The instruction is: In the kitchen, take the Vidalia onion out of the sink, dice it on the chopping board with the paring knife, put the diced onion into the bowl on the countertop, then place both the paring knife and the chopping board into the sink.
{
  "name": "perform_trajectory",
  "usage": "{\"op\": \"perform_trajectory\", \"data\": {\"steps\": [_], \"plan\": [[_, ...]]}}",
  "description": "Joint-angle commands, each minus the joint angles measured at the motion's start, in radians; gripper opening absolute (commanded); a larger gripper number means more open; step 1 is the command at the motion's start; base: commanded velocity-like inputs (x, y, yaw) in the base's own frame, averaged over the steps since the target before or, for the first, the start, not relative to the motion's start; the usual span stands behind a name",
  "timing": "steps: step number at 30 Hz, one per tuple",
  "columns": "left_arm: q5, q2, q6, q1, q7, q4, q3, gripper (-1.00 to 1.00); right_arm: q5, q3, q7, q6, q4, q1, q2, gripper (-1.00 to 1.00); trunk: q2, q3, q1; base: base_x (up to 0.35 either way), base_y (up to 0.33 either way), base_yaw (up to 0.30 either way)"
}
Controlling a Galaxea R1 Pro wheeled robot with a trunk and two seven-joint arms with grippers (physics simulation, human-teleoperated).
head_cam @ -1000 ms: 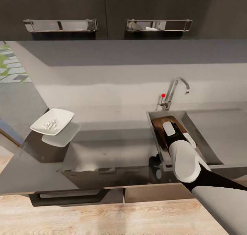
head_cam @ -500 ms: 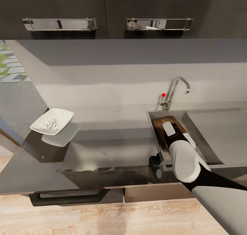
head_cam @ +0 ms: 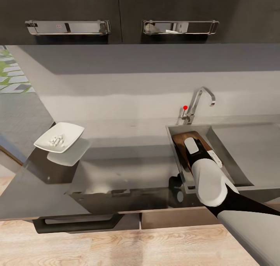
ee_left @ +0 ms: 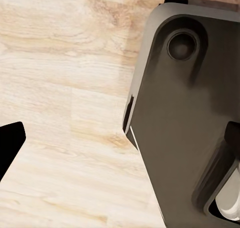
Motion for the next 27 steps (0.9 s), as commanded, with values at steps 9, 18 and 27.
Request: {"op": "perform_trajectory", "data": {"steps": [9,18,27], "plan": [[0.006,-0.001,-0.005,-0.001,0.000,0.003,-0.008,1.00,-0.001,-0.001,0.000,0.002,0.002,-0.001,0.001,-1.00,-0.002,-0.002,0.001,0.000,-0.191,0.000],[0.006,-0.001,-0.005,-0.001,0.000,0.003,-0.008,1.00,-0.002,0.000,0.000,0.002,0.006,-0.001,0.001,-1.00,-0.002,-0.002,0.001,0.000,-0.029,0.000],[0.006,-0.001,-0.005,-0.001,0.000,0.003,-0.008,1.00,-0.004,0.001,0.007,0.003,0.023,-0.001,0.001,1.00,-0.002,-0.002,0.001,0.000,0.000,0.000]]}}
